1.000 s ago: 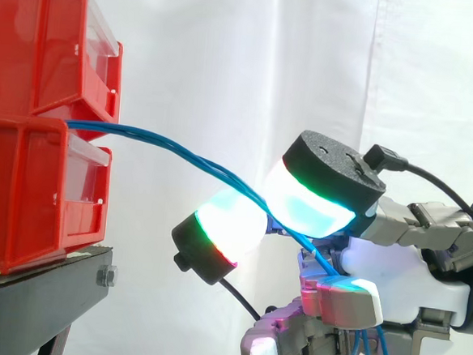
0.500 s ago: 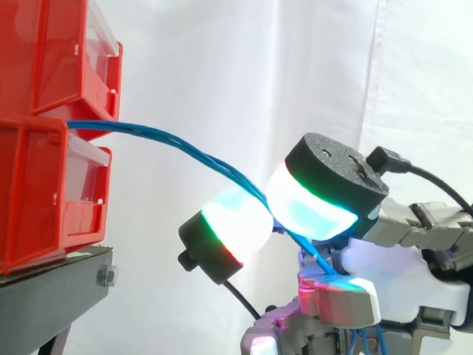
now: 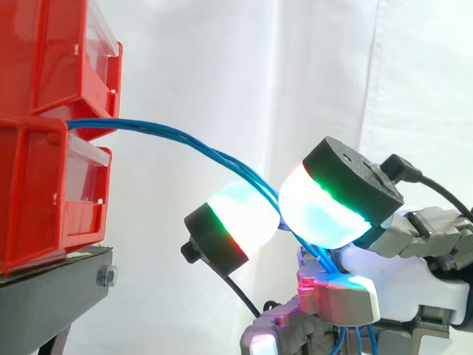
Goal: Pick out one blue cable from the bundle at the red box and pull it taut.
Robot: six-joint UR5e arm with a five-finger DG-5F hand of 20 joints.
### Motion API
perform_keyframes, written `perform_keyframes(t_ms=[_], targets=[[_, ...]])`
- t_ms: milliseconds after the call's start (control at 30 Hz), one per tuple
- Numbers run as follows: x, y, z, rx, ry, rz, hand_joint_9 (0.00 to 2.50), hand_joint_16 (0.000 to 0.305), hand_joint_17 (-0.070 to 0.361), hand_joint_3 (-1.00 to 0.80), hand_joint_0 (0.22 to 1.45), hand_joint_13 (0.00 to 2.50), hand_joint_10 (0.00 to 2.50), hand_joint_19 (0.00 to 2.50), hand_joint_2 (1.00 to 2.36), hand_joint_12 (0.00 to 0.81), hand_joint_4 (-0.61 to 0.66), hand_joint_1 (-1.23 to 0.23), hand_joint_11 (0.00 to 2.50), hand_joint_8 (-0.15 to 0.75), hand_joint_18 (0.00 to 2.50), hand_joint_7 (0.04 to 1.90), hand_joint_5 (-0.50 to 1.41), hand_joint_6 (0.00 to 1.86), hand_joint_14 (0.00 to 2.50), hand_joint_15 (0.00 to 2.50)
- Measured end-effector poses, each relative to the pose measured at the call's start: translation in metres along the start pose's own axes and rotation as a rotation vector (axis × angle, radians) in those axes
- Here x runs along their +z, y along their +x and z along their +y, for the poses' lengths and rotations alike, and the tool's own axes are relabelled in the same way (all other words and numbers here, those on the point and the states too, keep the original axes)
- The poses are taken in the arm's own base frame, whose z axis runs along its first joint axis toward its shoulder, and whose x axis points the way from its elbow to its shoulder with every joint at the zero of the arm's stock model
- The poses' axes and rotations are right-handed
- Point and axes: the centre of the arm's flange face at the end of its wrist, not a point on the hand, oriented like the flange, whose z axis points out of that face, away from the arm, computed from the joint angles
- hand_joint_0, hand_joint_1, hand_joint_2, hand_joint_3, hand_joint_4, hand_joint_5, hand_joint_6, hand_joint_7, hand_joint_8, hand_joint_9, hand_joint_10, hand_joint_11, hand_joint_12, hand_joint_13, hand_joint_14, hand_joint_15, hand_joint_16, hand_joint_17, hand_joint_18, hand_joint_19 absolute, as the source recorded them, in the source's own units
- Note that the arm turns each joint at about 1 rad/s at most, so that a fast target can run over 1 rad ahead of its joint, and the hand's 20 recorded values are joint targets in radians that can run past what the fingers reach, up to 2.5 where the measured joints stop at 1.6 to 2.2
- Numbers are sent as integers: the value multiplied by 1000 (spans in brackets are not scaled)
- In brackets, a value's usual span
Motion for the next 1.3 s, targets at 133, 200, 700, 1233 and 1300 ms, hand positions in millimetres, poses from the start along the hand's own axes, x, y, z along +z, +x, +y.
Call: perform_keyframes(t_ms=[133, 200, 700, 1233, 1300], targets=[[0, 0, 0, 0, -1, 1, 1464, 45, 102, -500, 526, 1057, 33, 648, 1000, 327, -115, -840, 791, 293, 909, 823, -50, 927, 20, 432], [1, 0, 1, 0, 0, 2, 1456, 48, 108, -500, 493, 1054, 32, 642, 1000, 334, -89, -822, 773, 300, 917, 870, -49, 896, 17, 424], [1, 0, 1, 0, 1, 3, 1438, 45, 100, -321, 582, 1024, 33, 684, 1015, 324, -119, -750, 769, 274, 867, 910, -56, 839, 17, 433], [1, 0, 2, -1, 3, 3, 1387, 49, 110, -103, 637, 1006, 35, 659, 1022, 349, -9, -899, 828, 329, 892, 1020, -71, 913, 17, 427], [1, 0, 2, -1, 3, 3, 1371, 47, 105, -159, 679, 1001, 32, 661, 1023, 341, -31, -921, 825, 322, 878, 1065, -75, 917, 18, 441]])
